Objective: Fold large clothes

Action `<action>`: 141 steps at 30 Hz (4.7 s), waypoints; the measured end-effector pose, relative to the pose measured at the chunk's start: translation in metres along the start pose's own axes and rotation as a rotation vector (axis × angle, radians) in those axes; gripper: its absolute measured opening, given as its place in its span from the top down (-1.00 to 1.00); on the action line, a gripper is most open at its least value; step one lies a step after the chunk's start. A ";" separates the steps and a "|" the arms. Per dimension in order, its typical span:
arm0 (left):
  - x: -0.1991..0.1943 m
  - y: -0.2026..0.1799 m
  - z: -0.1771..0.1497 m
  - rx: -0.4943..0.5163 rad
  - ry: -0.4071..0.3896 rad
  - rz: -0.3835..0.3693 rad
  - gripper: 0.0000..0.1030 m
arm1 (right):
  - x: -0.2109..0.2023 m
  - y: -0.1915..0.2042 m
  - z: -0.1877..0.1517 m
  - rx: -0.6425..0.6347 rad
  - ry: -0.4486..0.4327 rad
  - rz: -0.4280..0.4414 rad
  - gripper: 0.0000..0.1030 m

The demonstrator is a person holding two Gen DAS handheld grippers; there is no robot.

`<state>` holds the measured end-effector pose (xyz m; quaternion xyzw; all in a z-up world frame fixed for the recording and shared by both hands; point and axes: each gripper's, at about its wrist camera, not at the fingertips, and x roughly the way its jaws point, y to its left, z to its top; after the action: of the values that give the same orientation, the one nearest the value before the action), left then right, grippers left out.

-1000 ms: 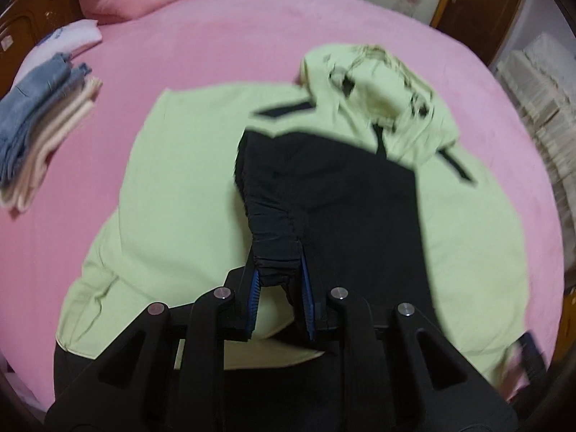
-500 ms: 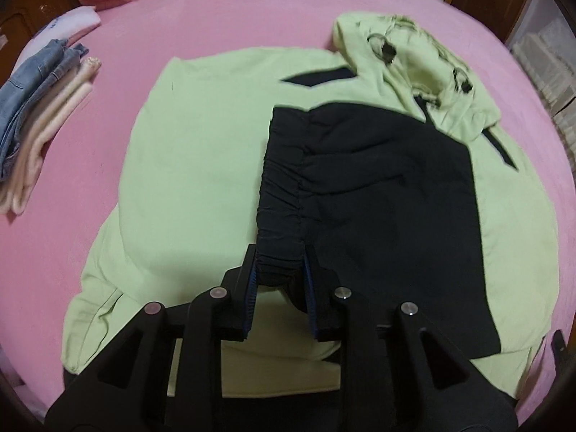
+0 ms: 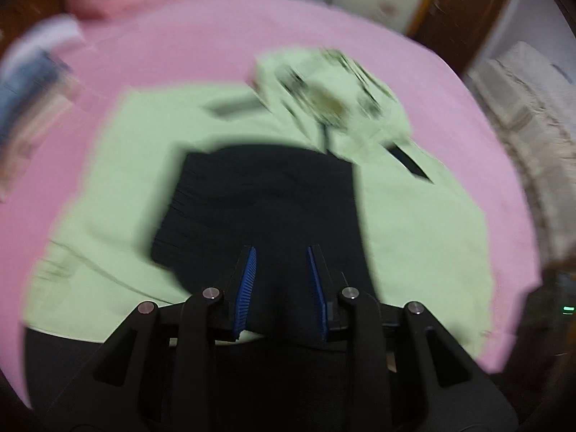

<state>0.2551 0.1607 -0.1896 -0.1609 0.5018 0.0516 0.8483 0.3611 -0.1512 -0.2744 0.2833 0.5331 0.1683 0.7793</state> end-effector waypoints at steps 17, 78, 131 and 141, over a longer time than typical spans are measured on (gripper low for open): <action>0.054 0.051 0.009 0.117 0.097 0.292 0.97 | -0.082 -0.113 0.030 0.105 -0.209 -0.362 1.00; 0.036 -0.012 -0.007 0.187 0.150 0.183 0.97 | -0.014 -0.003 -0.055 0.219 -0.088 -0.280 1.00; -0.082 0.016 0.124 0.391 0.460 0.047 -0.60 | -0.016 0.166 0.024 -0.078 0.365 -0.386 -0.82; -0.067 -0.014 0.344 0.460 0.364 -0.008 -0.60 | -0.063 0.242 0.253 -0.142 0.294 -0.285 -0.82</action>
<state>0.5129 0.2639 0.0249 0.0268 0.6437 -0.0967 0.7587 0.5814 -0.0635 -0.0094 0.1217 0.6626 0.1331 0.7269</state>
